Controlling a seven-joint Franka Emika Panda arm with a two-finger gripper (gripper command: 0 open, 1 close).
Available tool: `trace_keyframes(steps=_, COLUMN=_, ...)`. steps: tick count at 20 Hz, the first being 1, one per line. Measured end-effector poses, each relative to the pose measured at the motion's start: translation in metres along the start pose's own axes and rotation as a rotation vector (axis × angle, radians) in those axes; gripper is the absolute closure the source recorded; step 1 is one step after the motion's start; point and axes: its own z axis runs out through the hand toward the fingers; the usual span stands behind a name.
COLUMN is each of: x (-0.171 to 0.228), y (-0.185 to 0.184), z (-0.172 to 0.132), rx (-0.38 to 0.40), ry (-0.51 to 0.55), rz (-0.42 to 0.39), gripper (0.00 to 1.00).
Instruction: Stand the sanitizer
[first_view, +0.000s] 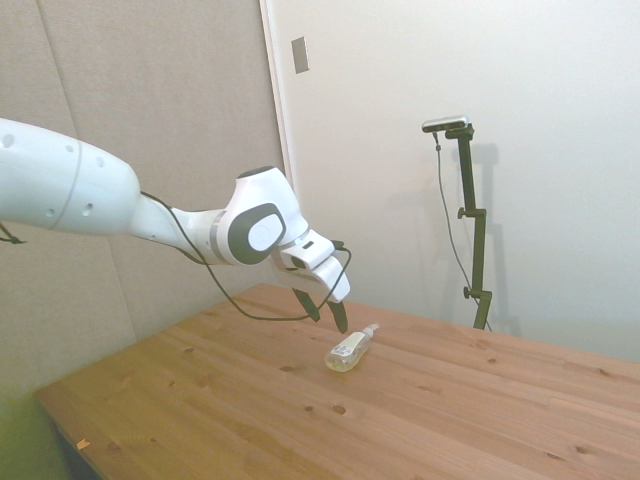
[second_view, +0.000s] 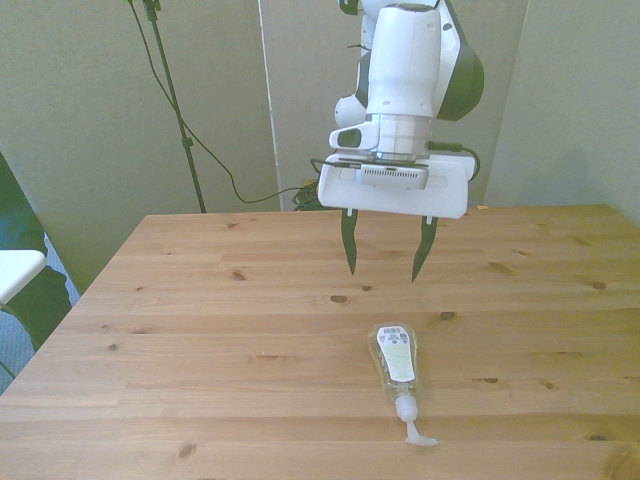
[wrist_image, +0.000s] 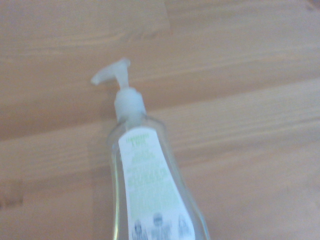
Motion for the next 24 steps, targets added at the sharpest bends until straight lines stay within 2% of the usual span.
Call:
trace_keyframes(steps=5, x=0.009, y=-0.051, z=0.045, rx=0.033, ry=0.017, rz=-0.005, gripper=0.0)
trace_keyframes(steps=9, x=0.008, y=-0.078, z=0.076, rx=0.04, ry=0.009, rz=-0.004, gripper=0.0)
trace_keyframes(steps=13, x=0.0, y=-0.089, z=0.106, rx=0.012, ry=-0.017, rz=-0.01, gripper=0.0)
trace_keyframes(steps=18, x=0.004, y=-0.089, z=0.122, rx=-0.01, ry=-0.016, rz=-0.005, gripper=0.0)
trace_keyframes(steps=19, x=0.007, y=-0.088, z=0.124, rx=-0.014, ry=-0.015, rz=-0.002, gripper=1.0)
trace_keyframes(steps=24, x=0.01, y=-0.088, z=0.128, rx=-0.047, ry=-0.046, rz=0.016, gripper=1.0)
